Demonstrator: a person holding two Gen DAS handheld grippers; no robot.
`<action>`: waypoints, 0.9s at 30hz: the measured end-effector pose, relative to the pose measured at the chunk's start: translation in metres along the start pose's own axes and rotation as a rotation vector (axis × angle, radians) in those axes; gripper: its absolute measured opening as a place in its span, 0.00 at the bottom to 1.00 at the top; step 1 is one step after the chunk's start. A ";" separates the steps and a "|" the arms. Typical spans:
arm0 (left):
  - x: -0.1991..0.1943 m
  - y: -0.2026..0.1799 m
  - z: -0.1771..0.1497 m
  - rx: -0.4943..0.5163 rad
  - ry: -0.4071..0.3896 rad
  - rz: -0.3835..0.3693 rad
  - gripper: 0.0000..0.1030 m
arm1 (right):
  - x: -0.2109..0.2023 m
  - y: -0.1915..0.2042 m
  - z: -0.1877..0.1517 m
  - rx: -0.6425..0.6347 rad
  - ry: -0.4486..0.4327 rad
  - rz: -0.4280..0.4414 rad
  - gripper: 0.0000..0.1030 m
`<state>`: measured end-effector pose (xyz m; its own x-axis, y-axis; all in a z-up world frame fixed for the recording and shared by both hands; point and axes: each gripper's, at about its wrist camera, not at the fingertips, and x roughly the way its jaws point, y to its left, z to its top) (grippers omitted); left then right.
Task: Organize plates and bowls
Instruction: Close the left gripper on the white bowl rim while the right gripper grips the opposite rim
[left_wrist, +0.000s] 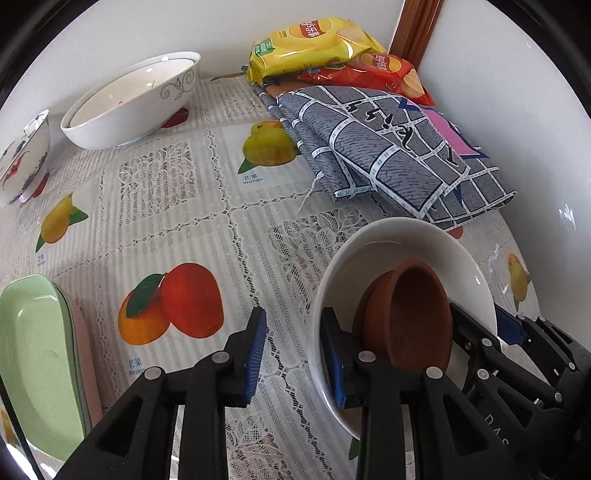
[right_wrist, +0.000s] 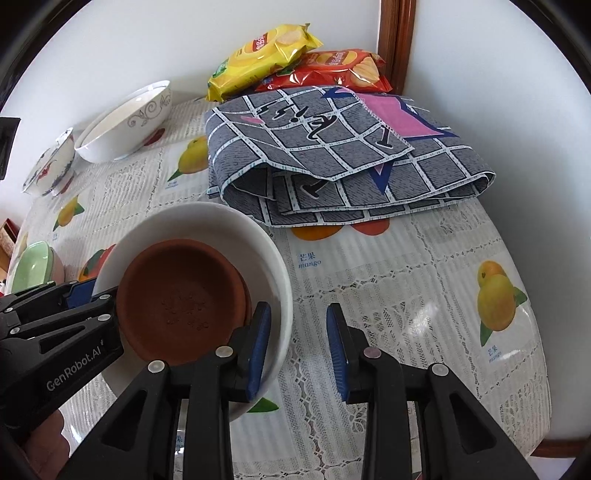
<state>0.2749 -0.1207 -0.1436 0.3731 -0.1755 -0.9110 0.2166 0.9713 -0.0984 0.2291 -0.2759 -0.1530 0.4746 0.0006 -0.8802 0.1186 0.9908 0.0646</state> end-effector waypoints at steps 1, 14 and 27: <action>0.000 0.000 0.001 -0.002 0.001 -0.004 0.29 | 0.000 -0.001 0.000 0.004 -0.005 -0.001 0.31; 0.001 0.003 -0.005 -0.049 -0.029 -0.028 0.30 | 0.001 -0.007 -0.004 0.032 -0.048 0.025 0.42; 0.001 -0.002 -0.007 -0.047 -0.027 -0.072 0.10 | 0.000 0.000 -0.005 0.090 -0.037 0.098 0.12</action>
<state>0.2684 -0.1217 -0.1469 0.3829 -0.2484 -0.8898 0.2013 0.9625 -0.1821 0.2247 -0.2750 -0.1553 0.5198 0.0904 -0.8495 0.1468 0.9701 0.1931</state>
